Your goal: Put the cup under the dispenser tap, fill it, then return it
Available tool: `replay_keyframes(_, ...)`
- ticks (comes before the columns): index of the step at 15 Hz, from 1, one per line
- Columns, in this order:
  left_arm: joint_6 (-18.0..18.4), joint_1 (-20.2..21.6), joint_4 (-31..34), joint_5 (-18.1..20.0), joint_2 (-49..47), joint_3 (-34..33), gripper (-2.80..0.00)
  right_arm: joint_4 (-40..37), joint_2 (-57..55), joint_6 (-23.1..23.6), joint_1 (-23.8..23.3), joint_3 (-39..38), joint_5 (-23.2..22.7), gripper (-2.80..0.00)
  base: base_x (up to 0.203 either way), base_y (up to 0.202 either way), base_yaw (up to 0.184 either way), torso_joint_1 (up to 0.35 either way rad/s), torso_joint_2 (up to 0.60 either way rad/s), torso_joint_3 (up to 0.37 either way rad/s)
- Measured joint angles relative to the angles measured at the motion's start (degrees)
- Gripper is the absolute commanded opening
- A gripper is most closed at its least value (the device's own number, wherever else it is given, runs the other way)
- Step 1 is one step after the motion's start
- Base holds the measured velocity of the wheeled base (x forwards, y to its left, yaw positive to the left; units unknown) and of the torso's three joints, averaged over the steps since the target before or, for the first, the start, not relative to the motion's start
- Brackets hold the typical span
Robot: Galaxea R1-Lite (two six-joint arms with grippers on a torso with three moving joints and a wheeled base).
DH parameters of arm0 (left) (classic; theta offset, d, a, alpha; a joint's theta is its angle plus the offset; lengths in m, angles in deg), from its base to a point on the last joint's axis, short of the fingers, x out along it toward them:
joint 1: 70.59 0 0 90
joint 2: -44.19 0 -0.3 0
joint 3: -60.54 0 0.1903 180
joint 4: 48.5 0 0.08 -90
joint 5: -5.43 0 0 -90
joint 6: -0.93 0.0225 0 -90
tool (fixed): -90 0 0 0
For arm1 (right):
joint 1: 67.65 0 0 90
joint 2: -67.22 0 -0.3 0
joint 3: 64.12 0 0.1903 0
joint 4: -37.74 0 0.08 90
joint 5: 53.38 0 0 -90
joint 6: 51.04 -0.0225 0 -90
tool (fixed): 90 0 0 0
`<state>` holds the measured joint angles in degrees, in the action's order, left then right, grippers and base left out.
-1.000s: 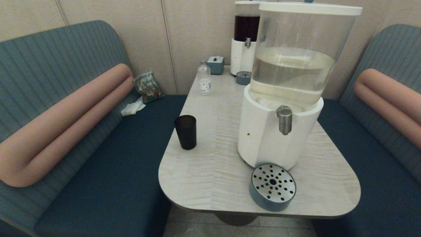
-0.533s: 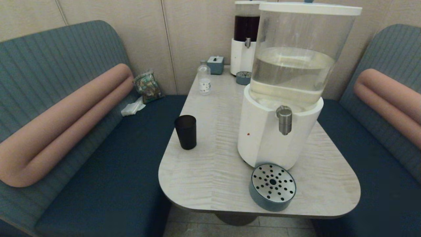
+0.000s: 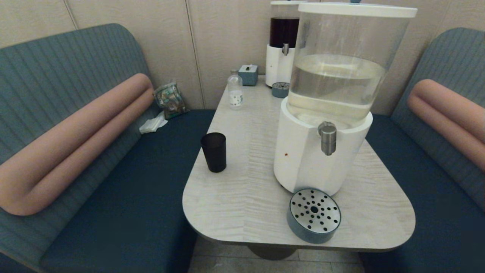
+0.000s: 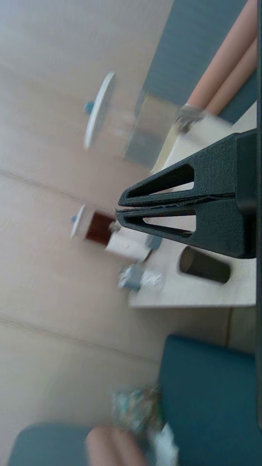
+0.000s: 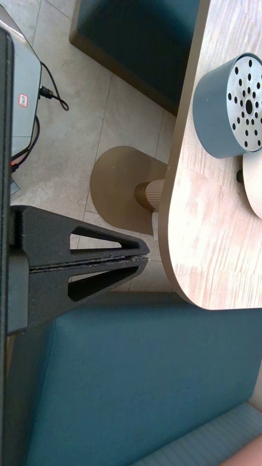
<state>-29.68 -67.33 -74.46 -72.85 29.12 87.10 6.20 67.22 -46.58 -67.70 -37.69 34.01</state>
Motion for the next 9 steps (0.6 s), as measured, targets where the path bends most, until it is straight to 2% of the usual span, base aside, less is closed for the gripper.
replay_keyframes(3,-0.10,-3.05,8.11,0.95,4.38,1.05,-2.80,0.02,0.00,-0.02,0.05,0.00,0.02,-2.80,0.000,0.000,0.000,0.000,0.00,0.000)
replay_keyframes(5,1.56,-3.50,14.60,1.34,9.46,1.07,-2.80,0.06,0.00,-0.02,0.05,-0.01,0.02,-2.80,0.000,0.000,0.000,0.000,0.00,0.000)
replay_keyframes(6,3.87,-3.59,17.61,1.04,11.33,0.39,-2.80,0.06,0.00,-0.04,0.00,-0.01,0.02,-2.80,0.000,0.000,0.000,0.000,0.00,0.000)
replay_keyframes(9,16.99,-3.67,24.39,-3.28,14.10,-2.44,-2.80,0.06,0.00,0.00,0.00,-0.01,0.02,-2.80,0.000,0.000,0.000,0.000,0.00,0.000)
